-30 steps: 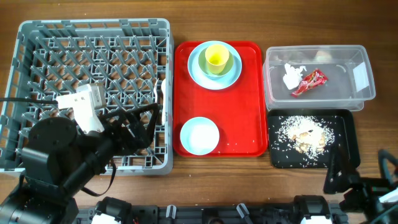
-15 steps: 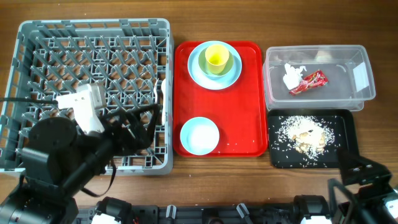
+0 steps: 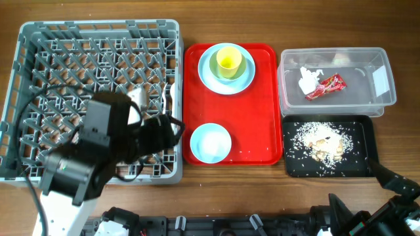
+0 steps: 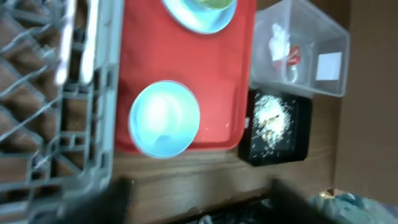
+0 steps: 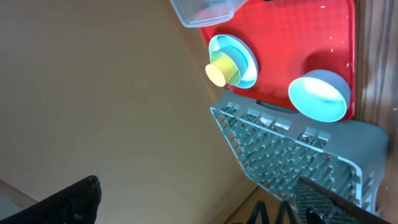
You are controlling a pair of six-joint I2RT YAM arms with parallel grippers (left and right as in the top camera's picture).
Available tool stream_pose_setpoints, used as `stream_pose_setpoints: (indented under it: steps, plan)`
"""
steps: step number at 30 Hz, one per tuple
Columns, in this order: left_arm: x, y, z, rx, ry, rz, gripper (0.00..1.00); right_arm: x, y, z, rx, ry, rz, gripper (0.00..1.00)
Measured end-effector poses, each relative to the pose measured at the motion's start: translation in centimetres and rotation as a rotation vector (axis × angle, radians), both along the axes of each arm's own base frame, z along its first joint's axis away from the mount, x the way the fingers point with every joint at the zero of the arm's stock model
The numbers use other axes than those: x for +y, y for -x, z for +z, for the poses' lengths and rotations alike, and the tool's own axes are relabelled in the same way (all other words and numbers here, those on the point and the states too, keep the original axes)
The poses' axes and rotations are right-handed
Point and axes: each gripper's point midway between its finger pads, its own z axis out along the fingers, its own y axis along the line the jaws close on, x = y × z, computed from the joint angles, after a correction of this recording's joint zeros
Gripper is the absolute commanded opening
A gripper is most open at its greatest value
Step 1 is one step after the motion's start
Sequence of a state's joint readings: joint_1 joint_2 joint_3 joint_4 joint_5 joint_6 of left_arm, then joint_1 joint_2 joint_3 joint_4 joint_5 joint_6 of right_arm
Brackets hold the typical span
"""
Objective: Sort waste into correct bins and load items into the dishwasher rack
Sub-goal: 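Reach the left gripper to the small teal bowl and grasp it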
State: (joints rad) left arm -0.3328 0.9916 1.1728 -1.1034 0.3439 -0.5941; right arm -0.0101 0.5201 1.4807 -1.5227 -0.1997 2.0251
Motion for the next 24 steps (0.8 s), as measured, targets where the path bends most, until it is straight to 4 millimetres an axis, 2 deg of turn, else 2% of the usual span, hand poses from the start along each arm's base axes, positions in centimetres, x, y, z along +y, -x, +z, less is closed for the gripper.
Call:
stream_pose_setpoints:
  steps: [3, 5, 7, 8, 11, 13, 15, 17, 20, 24]
  plan:
    - [-1.5, -1.2, -0.3, -0.005, 0.015, -0.034, 0.04, 0.0, 0.0, 0.0, 0.004, -0.015, -0.012, 1.0]
    - [-3.2, -1.7, -1.5, 0.031, 0.003, -0.069, 0.04, 0.0, 0.0, 0.0, 0.005, -0.019, -0.014, 1.0]
    - [-4.9, -2.0, -3.3, 0.083, -0.03, -0.1, 0.08, 0.0, 0.0, 0.0, 0.005, -0.02, -0.015, 1.0]
    - [-6.0, -2.1, -4.5, 0.11, -0.054, -0.121, 0.16, 0.0, 0.0, 0.0, 0.005, -0.022, -0.016, 1.0]
    - [-9.4, -2.6, -7.3, 0.144, -0.09, -0.186, 0.32, 0.0, 0.0, 0.0, 0.007, -0.025, -0.018, 1.0]
    - [-12.7, -2.6, -10.1, 0.171, -0.115, -0.251, 0.34, 0.0, 0.0, 0.0, 0.007, -0.025, -0.018, 1.0]
    - [-14.1, -2.6, -12.3, 0.187, -0.149, -0.275, 0.34, 0.0, 0.0, 0.0, 0.007, -0.026, -0.018, 1.0]
    - [-14.9, -2.6, -15.1, 0.207, -0.22, -0.288, 0.36, 0.0, 0.0, 0.0, 0.007, -0.026, -0.018, 1.0]
    - [-15.1, -2.1, -18.0, 0.225, -0.315, -0.298, 0.36, 0.0, 0.0, 0.0, 0.007, -0.026, -0.018, 1.0]
    - [-15.5, -1.5, -19.4, 0.209, -0.388, -0.318, 0.36, 0.0, 0.0, 0.0, 0.007, -0.026, -0.018, 1.0]
